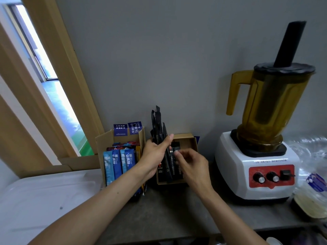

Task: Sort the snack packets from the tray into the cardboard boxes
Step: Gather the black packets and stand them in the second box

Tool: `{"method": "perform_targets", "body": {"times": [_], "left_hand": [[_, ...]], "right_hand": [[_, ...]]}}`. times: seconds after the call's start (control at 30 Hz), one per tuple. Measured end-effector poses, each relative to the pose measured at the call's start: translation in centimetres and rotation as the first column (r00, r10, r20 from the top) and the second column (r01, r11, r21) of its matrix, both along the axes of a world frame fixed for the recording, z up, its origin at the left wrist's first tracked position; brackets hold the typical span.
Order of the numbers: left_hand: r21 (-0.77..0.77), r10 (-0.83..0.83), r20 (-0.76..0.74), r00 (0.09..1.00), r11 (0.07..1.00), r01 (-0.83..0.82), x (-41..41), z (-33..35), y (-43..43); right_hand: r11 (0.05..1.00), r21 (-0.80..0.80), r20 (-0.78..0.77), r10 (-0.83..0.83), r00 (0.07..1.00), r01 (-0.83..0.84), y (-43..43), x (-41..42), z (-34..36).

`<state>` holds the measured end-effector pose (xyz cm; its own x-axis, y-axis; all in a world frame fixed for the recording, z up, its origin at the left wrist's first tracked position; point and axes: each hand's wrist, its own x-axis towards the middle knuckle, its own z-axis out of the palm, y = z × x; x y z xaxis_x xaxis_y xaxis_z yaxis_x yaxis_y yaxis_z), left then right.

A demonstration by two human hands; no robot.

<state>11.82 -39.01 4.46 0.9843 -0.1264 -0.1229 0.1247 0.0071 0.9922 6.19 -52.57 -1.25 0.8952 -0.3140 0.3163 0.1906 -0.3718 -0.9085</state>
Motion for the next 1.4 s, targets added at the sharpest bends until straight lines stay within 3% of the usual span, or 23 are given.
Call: {"method": "perform_targets", "body": {"times": [0.17,0.37,0.6,0.67,0.77,0.87,1.1,1.2,1.27,1.4], "left_hand": [[0.025,0.001,0.025,1.000,1.000,-0.002,-0.2,0.1,-0.8],[-0.081,0.018,0.034,0.999,0.997,-0.015,0.0,0.2,-0.8],[-0.157,0.084,0.051,0.995,0.985,-0.075,0.0,0.5,-0.8],[-0.156,0.078,0.036,0.996,0.985,-0.072,0.0,0.7,-0.5],[-0.072,0.011,-0.002,1.000,0.997,-0.011,0.0,1.4,0.2],[0.043,-0.094,-0.035,0.995,0.995,0.095,-0.4,2.0,0.5],[0.107,-0.351,-0.141,0.926,0.924,0.367,-1.8,1.8,0.9],[0.196,-0.274,-0.041,0.961,0.941,0.277,-1.9,1.5,0.7],[0.206,-0.237,0.021,0.971,0.952,0.228,-2.1,1.4,0.5],[0.266,-0.260,0.082,0.962,0.936,0.230,-2.2,1.0,0.3]], "right_hand": [[0.993,0.079,0.011,0.092,0.996,-0.092,0.8,-0.7,0.9],[0.905,0.401,-0.039,0.171,0.985,-0.141,-0.2,-0.5,0.3],[0.861,0.498,-0.006,0.121,0.993,-0.102,-0.6,-1.8,-0.6],[0.882,0.467,0.027,0.066,0.997,-0.071,-1.1,-2.2,-0.8],[0.970,0.242,0.098,-0.020,0.995,-0.004,-2.2,-2.4,-1.3],[0.997,0.044,0.151,-0.061,0.987,0.055,-3.2,-1.7,-2.1],[0.977,-0.043,0.210,-0.198,0.957,0.211,-3.6,-0.7,-1.2],[0.963,0.253,0.125,-0.124,0.984,0.089,-2.9,-0.8,-0.2],[0.874,0.486,0.057,-0.037,0.998,0.005,-2.4,-1.4,0.5],[0.851,0.514,-0.001,0.132,0.991,-0.113,-2.0,-1.5,0.7]]}}
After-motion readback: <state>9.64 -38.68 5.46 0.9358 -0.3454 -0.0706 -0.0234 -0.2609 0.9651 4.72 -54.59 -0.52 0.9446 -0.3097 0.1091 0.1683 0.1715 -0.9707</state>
